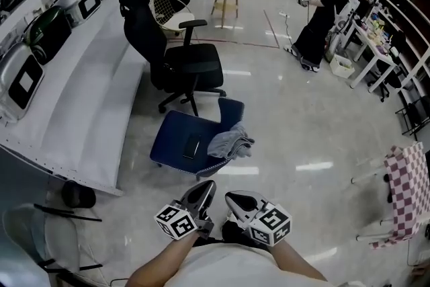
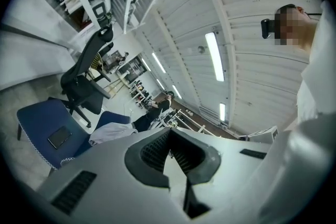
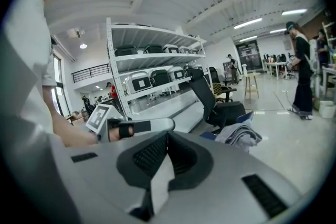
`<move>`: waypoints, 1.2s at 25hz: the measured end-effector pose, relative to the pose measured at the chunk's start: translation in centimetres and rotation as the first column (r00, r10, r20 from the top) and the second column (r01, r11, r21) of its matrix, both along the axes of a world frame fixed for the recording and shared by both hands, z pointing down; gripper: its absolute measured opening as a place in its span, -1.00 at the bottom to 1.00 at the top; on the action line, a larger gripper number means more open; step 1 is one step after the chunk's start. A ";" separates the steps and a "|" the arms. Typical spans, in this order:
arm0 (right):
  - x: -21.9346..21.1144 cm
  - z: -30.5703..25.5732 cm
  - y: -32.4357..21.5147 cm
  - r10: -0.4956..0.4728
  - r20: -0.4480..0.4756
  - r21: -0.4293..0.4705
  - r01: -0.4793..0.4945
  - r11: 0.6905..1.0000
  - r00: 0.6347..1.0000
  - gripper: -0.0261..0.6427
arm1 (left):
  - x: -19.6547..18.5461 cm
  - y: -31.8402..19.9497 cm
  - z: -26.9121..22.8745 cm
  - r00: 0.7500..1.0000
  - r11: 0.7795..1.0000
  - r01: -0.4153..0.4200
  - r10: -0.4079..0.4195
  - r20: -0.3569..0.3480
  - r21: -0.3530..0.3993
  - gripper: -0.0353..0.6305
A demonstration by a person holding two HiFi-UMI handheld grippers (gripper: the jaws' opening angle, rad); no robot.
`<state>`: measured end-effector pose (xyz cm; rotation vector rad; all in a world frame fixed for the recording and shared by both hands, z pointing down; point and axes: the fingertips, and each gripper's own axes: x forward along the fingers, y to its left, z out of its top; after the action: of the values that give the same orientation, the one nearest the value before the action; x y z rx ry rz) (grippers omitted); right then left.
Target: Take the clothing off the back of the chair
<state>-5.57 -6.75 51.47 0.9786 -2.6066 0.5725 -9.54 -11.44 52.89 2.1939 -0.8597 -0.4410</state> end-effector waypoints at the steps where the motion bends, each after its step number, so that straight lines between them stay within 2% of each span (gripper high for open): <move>1: 0.4 -0.1 -0.6 -0.001 0.004 0.004 0.001 1.000 1.000 -0.87 | 0.3 -0.5 0.0 1.000 1.000 0.004 -0.004 0.006 -0.001 -0.87; 6: 3.7 0.4 -2.7 0.013 0.015 -0.008 -0.012 1.000 1.000 -0.87 | 2.8 -2.3 0.5 1.000 1.000 0.013 -0.013 0.014 -0.007 -0.87; 11: 6.4 -0.1 -5.9 0.020 0.054 0.001 -0.020 1.000 0.998 -0.87 | 4.2 -5.2 0.7 0.997 0.999 0.043 -0.043 0.072 -0.004 -0.87; 18: 10.5 -0.5 -10.3 -0.011 0.093 0.027 0.008 1.000 0.996 -0.87 | 8.3 -8.5 0.8 0.991 0.997 0.072 -0.073 0.116 0.009 -0.87; 22: 11.1 -0.2 -11.0 -0.036 0.120 0.009 0.036 0.999 0.992 -0.87 | 8.5 -8.8 1.5 0.980 0.993 0.114 -0.110 0.166 -0.016 -0.87; 27: 12.1 0.1 -12.2 -0.054 0.112 0.010 0.053 0.999 0.992 -0.87 | 9.0 -10.0 2.2 0.987 0.993 0.120 -0.118 0.111 -0.007 -0.87; 30: 12.2 0.6 -13.2 -0.025 0.107 -0.004 0.025 1.000 0.994 -0.87 | 8.6 -11.0 2.8 0.986 0.995 0.099 -0.097 0.133 -0.014 -0.87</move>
<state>6.62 -19.95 52.05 0.9364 -2.7057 0.6416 -0.92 -22.43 55.74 2.1874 -1.0425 -0.3347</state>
